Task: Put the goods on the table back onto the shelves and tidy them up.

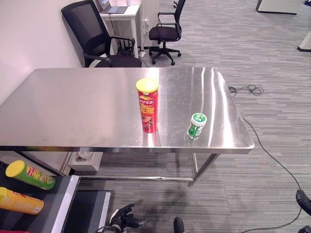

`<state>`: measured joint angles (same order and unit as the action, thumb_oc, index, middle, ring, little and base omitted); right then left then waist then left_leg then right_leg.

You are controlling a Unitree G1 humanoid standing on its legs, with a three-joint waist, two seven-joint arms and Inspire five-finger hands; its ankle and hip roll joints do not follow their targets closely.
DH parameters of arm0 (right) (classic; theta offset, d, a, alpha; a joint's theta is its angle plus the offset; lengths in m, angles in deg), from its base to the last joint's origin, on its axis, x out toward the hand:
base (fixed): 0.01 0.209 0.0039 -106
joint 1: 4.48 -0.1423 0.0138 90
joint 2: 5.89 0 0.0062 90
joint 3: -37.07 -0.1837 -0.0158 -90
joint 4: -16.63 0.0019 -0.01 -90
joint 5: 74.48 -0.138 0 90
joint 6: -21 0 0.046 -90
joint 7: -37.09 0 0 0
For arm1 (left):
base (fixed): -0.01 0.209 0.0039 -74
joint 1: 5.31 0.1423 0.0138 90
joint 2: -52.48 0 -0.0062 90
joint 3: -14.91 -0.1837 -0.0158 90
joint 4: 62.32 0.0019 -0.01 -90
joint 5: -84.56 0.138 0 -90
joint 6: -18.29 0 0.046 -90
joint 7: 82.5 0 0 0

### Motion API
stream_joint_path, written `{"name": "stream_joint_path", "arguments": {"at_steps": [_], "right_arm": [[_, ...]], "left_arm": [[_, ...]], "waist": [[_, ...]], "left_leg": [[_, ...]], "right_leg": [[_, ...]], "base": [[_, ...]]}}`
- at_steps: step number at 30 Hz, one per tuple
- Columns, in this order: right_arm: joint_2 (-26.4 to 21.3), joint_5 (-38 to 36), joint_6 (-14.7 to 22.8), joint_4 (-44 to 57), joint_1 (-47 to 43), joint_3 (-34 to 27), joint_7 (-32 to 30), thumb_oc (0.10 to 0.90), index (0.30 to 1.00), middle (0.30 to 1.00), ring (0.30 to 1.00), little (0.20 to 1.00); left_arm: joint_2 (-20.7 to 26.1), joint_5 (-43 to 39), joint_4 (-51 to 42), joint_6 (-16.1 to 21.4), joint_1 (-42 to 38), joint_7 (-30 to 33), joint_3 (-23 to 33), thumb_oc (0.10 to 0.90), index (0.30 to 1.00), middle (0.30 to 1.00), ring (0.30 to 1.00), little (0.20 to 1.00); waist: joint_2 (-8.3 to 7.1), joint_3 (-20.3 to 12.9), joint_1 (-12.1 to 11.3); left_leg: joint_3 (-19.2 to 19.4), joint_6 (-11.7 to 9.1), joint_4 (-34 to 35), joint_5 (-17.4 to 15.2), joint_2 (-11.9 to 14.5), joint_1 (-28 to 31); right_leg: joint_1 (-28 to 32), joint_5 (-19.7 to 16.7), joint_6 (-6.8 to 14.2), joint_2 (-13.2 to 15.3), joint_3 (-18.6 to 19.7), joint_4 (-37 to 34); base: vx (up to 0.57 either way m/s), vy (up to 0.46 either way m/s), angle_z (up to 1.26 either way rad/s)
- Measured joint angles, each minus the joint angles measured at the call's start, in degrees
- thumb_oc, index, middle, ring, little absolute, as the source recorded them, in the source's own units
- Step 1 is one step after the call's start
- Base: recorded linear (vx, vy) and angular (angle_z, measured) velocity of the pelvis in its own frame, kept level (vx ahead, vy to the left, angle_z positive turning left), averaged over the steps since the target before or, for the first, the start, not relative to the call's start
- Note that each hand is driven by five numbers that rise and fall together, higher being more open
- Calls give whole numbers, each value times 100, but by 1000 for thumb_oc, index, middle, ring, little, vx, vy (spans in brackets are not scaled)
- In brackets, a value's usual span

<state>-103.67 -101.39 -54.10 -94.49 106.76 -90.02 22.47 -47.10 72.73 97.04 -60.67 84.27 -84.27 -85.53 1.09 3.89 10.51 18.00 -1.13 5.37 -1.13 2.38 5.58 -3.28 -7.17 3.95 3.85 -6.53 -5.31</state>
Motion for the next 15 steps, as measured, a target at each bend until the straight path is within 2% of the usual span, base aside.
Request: {"name": "stream_joint_path", "arguments": {"at_steps": [1, 3, 4, 6, 7, 9, 11, 15], "right_arm": [[6, 71, -8, 71, 4, -105, -105, 800, 900, 900, 900, 900], [203, 179, -104, 879, 78, -482, -400, 800, 900, 900, 900, 900], [239, 314, -60, 1544, 157, -699, -579, 800, 900, 900, 900, 900], [205, 479, 82, 2274, 29, -816, -727, 800, 900, 900, 900, 900], [35, 627, 12, 2682, -134, -805, -762, 800, 900, 900, 900, 900], [-620, 807, 76, 3122, -351, -800, -754, 800, 900, 900, 900, 900], [-1077, 1002, 302, 3367, -720, -646, -627, 800, 900, 900, 900, 900], [-1312, 1004, 489, 3545, -1270, -13, -279, 800, 900, 900, 900, 900]], "left_arm": [[-14, 19, 29, -13, 35, -4, -1, 800, 900, 900, 900, 900], [-86, 35, 23, -19, 194, -1, 98, 800, 900, 900, 900, 900], [-145, 79, 28, -21, 302, 8, 141, 800, 900, 900, 900, 900], [-121, 88, 25, -24, 337, 25, 168, 800, 900, 900, 900, 900], [-103, 113, -20, -27, 389, 22, 167, 800, 900, 900, 900, 900], [-110, 133, -36, -25, 421, 10, 147, 800, 900, 900, 900, 900], [-57, 121, -37, -25, 407, 23, 152, 800, 900, 900, 900, 900], [22, 110, -17, -27, 362, -4, 147, 800, 900, 900, 900, 900]], "waist": [[4, -11, 1], [80, -72, 15], [174, -140, 40], [173, -177, 64], [162, -202, 27], [188, -238, -2], [93, -310, -84], [-98, -432, -399]], "left_leg": [[26, 5, 3, -5, -2, 0], [33, 6, 16, -27, -3, -28], [31, 11, 18, -49, -7, -40], [25, 13, 18, -51, -8, -42], [29, 10, 19, -49, -10, -43], [11, 10, 19, -47, -30, -44], [-58, -15, 19, -29, -20, -75], [-194, -34, 16, 21, -2, -121]], "right_leg": [[-11, -2, -2, -1, 30, 0], [-21, 2, 2, 1, 41, 0], [-20, 6, 7, 3, 48, 0], [-17, 6, 8, 3, 44, 0], [-18, 0, 5, 6, 44, 0], [-8, -6, 6, 30, 28, 0], [-10, -6, 6, 30, -31, 1], [8, -1, -2, 28, -142, 0]], "base": [[62, -49, -12], [41, -48, -6], [26, -43, -3], [19, -40, -1], [12, -32, 0], [16, -28, 6], [19, -38, 17], [12, -37, 18]]}}
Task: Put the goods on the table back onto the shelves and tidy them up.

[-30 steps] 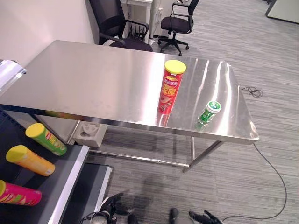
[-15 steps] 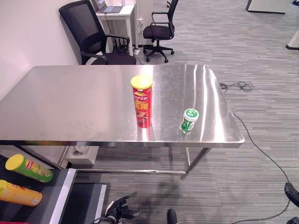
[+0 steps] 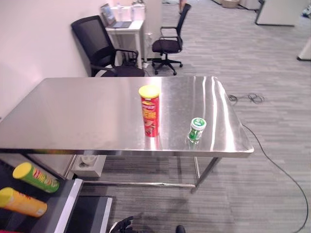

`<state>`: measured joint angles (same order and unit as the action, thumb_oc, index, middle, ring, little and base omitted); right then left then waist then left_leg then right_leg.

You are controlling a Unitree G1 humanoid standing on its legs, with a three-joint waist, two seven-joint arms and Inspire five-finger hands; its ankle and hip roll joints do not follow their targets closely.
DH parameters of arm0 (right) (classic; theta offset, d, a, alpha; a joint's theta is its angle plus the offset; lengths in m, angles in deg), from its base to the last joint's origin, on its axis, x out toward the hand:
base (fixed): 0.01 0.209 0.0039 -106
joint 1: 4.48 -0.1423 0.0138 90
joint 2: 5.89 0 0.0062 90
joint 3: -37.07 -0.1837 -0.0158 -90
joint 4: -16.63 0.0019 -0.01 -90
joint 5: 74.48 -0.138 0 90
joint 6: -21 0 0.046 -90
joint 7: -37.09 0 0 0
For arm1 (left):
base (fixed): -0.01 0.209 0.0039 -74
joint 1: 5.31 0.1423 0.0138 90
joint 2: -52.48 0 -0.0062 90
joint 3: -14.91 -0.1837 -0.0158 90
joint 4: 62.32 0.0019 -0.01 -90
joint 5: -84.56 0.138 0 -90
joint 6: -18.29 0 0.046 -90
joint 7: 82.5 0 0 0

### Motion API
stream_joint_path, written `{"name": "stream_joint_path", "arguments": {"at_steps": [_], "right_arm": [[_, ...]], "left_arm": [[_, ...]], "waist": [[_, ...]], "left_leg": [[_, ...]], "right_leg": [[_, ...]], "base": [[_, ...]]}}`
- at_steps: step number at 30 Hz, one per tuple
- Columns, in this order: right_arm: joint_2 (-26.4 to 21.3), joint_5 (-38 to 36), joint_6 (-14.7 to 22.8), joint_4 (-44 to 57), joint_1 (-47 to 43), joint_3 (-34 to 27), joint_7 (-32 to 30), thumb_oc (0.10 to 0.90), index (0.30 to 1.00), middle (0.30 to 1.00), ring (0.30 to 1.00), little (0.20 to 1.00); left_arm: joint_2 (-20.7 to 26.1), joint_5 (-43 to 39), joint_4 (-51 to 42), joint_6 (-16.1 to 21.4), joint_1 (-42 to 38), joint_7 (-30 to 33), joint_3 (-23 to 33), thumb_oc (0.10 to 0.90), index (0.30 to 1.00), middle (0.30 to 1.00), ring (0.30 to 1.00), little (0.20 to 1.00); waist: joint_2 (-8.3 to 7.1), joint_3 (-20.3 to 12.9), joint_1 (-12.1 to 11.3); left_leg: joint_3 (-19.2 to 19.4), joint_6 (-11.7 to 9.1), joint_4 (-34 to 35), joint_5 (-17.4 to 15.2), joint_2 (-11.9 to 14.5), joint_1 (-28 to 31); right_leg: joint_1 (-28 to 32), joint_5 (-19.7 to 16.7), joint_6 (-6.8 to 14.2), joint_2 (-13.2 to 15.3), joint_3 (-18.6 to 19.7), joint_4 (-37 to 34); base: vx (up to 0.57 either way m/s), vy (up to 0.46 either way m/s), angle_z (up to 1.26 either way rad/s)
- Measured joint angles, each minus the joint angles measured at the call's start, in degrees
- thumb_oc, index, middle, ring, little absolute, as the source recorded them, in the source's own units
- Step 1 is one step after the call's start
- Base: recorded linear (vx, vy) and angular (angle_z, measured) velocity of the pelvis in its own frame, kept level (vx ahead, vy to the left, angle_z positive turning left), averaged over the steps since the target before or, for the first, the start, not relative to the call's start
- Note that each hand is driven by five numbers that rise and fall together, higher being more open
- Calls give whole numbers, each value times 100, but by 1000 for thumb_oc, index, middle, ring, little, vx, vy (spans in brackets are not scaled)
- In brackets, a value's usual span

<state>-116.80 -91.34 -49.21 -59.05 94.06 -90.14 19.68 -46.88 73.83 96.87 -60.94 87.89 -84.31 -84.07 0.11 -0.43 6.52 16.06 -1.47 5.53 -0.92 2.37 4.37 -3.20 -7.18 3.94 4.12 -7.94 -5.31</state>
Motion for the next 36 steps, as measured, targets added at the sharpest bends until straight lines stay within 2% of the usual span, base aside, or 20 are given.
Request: {"name": "stream_joint_path", "arguments": {"at_steps": [4, 6, 7, 9, 14, 26, 36], "right_arm": [[-114, -416, 1, -78, -129, 904, 673, 800, 900, 900, 900, 900], [-138, -757, -47, -92, -324, 1369, 753, 800, 900, 900, 900, 900], [-178, -787, -118, -42, -234, 1542, 1108, 800, 900, 900, 900, 900], [-337, -786, -306, -59, -162, 1766, 1390, 800, 900, 900, 900, 900], [-339, -841, -532, -132, -8, 1789, 1746, 800, 900, 900, 900, 900], [-336, -816, -778, -298, 250, 1856, 1872, 800, 900, 900, 900, 900], [-271, -693, -930, -516, 513, 2372, 2108, 800, 900, 900, 900, 900]], "left_arm": [[102, -195, -15, 3, 86, 5, 32, 800, 900, 900, 900, 900], [145, -292, -13, -5, 61, 2, 25, 800, 900, 900, 900, 900], [152, -293, -41, -6, -10, -11, 22, 800, 900, 900, 900, 900], [142, -327, -60, -6, -30, -29, 23, 800, 900, 900, 900, 900], [166, -404, -60, -6, -97, -36, 27, 800, 900, 900, 900, 900], [147, -510, -57, -8, -97, -154, 23, 800, 900, 900, 900, 900], [151, -509, -65, -54, -93, -233, 22, 800, 900, 900, 900, 900]], "waist": [[-55, 15, -347], [-60, 20, -358], [-70, 68, -438], [-101, 127, -469], [-126, 344, -437], [-73, 368, -414], [-76, 370, -423]], "left_leg": [[-252, 25, -27, 40, -27, -77], [-250, 16, -31, 47, -17, -60], [-300, -6, -33, 63, -14, -23], [-343, -12, -32, 67, -11, -27], [-399, -9, -20, 64, -16, 33], [-410, -10, -30, 65, 7, 64], [-436, -10, -29, 64, 12, 29]], "right_leg": [[64, 11, 12, 62, -279, -1], [77, 12, 10, 50, -274, -3], [88, 17, 2, 49, -283, -2], [105, 18, 1, 52, -284, -2], [240, 83, 22, 68, -284, -7], [238, 100, -1, 43, -294, -6], [244, 104, -5, 42, -325, -11]], "base": [[14, -45, 32], [13, -31, 9], [11, -28, 12], [5, -17, 14], [9, -14, 6], [0, 0, 0], [0, 0, 0]]}}
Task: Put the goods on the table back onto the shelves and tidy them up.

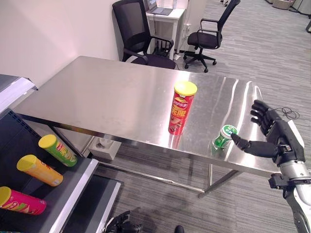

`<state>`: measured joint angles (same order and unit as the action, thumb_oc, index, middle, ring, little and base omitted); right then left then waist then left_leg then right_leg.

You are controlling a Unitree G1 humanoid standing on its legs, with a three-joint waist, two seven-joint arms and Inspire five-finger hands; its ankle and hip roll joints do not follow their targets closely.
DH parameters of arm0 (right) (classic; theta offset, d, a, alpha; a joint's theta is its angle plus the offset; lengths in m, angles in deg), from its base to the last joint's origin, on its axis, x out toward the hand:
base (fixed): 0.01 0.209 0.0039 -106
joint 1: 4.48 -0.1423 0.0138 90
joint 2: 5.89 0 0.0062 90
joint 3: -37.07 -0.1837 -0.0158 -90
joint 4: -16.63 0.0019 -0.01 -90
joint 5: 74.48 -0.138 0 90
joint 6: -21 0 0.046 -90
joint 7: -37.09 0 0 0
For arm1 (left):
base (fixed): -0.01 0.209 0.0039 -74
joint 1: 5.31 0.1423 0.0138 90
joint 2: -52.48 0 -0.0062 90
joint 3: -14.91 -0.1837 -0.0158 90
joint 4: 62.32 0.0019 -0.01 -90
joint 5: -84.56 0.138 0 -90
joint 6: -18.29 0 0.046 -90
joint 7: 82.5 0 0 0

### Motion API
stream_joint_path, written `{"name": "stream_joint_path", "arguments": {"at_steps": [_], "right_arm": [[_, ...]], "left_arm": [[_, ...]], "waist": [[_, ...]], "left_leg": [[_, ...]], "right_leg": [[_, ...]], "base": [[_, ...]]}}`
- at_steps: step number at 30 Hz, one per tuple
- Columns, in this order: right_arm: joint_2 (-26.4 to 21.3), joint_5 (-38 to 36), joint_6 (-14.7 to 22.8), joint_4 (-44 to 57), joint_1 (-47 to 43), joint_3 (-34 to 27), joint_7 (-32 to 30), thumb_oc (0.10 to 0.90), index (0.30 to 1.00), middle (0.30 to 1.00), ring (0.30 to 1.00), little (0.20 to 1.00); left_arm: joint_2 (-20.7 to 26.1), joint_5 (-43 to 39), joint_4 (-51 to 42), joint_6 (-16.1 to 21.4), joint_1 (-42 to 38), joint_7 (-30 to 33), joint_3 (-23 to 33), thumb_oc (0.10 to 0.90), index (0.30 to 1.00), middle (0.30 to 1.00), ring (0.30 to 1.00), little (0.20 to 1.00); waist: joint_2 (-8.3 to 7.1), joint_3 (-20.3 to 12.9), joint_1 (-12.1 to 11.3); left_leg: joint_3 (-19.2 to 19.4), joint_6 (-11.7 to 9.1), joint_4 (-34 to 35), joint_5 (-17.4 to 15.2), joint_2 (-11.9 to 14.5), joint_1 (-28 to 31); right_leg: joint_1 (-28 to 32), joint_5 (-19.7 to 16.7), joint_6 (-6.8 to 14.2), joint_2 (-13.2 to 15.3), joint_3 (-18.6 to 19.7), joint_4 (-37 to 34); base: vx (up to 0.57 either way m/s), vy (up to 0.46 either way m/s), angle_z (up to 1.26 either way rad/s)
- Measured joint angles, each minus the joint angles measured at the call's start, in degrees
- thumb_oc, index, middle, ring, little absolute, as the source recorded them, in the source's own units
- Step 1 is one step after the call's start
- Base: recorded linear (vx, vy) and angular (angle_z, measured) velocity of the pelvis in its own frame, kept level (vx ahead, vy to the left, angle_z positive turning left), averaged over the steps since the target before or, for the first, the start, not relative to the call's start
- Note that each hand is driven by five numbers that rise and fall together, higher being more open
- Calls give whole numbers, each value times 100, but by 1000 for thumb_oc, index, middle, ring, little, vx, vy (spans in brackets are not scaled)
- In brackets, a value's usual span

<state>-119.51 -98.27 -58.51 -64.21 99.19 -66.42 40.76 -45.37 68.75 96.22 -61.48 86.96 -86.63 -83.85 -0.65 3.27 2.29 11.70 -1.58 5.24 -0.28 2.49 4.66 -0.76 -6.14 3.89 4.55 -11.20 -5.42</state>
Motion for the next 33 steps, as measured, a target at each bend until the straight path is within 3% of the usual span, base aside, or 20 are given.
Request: {"name": "stream_joint_path", "arguments": {"at_steps": [33], "right_arm": [[459, 574, -181, -895, -411, 642, -277, 800, 900, 900, 900, 900]], "left_arm": [[16, 21, -220, -49, 52, -7, -125, 800, 900, 900, 900, 900]], "waist": [[20, -10, -164]], "left_leg": [[-265, -19, -2, 43, 15, 10]], "right_leg": [[111, 33, -26, 4, -258, -31]], "base": [[3, 0, 3]]}}
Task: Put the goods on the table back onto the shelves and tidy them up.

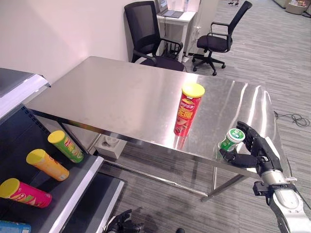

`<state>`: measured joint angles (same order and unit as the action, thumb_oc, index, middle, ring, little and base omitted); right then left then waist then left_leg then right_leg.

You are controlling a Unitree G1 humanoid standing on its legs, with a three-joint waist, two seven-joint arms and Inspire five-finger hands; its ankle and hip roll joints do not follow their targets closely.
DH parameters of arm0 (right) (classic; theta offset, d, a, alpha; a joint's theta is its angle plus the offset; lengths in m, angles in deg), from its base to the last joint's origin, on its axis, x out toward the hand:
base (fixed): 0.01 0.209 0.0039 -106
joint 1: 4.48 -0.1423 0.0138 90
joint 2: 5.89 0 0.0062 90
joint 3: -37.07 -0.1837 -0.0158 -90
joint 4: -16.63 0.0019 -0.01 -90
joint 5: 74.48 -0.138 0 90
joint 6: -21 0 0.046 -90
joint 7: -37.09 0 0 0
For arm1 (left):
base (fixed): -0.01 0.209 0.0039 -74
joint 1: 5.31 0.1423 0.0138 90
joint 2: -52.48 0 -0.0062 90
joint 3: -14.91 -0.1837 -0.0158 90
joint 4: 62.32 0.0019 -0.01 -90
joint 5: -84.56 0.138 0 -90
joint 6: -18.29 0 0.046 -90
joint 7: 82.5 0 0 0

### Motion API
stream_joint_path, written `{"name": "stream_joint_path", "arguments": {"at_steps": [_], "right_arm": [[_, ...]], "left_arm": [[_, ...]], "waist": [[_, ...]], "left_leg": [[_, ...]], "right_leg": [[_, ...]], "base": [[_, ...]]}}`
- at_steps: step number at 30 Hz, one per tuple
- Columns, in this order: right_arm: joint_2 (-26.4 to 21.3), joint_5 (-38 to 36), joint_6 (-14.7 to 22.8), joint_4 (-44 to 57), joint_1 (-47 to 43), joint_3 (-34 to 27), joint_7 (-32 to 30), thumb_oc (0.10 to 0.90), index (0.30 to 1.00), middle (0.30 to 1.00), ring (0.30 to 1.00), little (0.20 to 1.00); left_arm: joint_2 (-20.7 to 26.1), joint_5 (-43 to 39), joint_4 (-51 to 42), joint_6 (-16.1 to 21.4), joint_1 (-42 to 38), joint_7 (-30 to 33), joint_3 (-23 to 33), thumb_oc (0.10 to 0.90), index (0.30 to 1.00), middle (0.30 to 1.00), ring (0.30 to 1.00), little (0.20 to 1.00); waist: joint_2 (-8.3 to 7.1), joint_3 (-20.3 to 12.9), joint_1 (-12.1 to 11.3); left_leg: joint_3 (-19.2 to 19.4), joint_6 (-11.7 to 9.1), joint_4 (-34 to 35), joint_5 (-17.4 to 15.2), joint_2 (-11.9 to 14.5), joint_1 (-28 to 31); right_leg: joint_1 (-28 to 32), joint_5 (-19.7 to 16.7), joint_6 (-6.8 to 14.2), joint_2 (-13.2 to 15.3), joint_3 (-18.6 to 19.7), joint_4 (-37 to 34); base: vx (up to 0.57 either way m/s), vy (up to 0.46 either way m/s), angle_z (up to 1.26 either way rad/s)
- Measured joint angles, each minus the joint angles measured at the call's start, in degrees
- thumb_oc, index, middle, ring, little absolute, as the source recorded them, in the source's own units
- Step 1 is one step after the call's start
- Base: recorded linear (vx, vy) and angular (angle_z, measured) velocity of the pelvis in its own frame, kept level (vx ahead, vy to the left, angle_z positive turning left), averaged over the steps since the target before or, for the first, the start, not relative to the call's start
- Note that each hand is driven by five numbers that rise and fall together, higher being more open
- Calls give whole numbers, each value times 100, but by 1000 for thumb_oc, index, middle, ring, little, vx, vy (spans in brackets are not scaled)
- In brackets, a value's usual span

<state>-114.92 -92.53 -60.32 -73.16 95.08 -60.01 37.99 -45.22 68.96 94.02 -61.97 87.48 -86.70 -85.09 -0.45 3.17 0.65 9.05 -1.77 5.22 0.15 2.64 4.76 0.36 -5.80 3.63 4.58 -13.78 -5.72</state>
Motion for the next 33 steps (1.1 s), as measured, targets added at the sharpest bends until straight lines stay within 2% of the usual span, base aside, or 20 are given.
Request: {"name": "stream_joint_path", "arguments": {"at_steps": [7, 8, 10, 24, 33], "right_arm": [[72, 14, -9, -237, -331, 42, -144, 800, 900, 900, 900, 900], [73, 44, -9, -237, -331, 49, -144, 546, 519, 519, 519, 519], [73, 122, -9, -237, -331, 50, -155, 406, 309, 309, 309, 309], [78, 459, -29, -463, -340, 116, -301, 400, 300, 300, 300, 300], [137, 642, -29, -463, -341, 146, -395, 400, 300, 300, 300, 300]], "left_arm": [[2, -5, -2, -2, 1, 18, 3, 800, 900, 900, 900, 900], [2, -4, 0, -3, 4, 21, 2, 800, 900, 900, 900, 900], [2, -2, 1, -5, 8, 21, 1, 800, 900, 900, 900, 900], [-18, 6, -1, -12, -35, 95, 0, 800, 900, 900, 900, 900], [-23, 251, -2, -13, -77, 238, -74, 800, 900, 900, 900, 900]], "waist": [[2, -1, -14], [4, -2, -13], [4, -2, -6], [26, -16, -141], [26, -17, -146]], "left_leg": [[-22, 0, 3, 1, 2, -9], [-22, 0, 3, 1, 4, -8], [-21, 0, 2, 1, 5, -8], [-39, -4, 1, 4, 5, -2], [-89, -8, 1, 12, 5, 4]], "right_leg": [[42, 14, 9, 1, -20, -2], [43, 14, 9, 0, -20, -2], [43, 14, 9, -1, -20, -1], [57, 15, 8, 0, -37, -2], [81, 22, -1, 1, -95, -1]], "base": [[5, 1, 1], [0, 0, 0], [0, 0, 0], [0, 0, 0], [2, -4, 3]]}}
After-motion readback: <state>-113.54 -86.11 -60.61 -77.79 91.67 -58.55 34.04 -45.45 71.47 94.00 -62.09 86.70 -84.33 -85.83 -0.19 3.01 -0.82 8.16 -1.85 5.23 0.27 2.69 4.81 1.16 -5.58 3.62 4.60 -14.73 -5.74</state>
